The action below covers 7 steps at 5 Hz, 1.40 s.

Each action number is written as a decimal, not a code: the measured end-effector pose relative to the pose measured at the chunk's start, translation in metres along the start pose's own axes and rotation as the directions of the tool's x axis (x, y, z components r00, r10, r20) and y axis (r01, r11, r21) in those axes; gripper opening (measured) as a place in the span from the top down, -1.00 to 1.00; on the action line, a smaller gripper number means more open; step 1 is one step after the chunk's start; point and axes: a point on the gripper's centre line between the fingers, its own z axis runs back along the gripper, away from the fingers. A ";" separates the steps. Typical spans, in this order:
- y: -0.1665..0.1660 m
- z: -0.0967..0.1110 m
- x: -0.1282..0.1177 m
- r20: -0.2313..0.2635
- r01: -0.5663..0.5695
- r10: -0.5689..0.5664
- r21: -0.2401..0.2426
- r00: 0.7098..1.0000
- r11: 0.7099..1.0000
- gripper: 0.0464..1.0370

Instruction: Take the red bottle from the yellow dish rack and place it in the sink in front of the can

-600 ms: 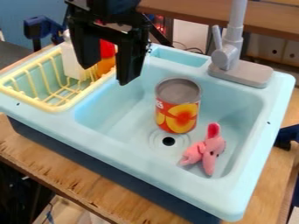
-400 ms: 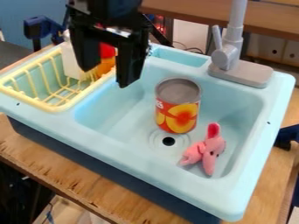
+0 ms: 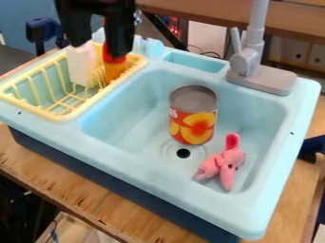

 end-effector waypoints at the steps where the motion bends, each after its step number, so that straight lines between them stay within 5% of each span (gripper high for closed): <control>1: 0.014 0.006 0.014 0.008 -0.002 0.002 0.023 1.000 1.000 -0.93; 4: 0.048 -0.001 0.050 0.001 0.008 -0.008 0.035 1.000 0.999 -0.93; 7: 0.060 -0.016 0.064 -0.025 -0.006 0.006 -0.006 1.000 1.000 -0.93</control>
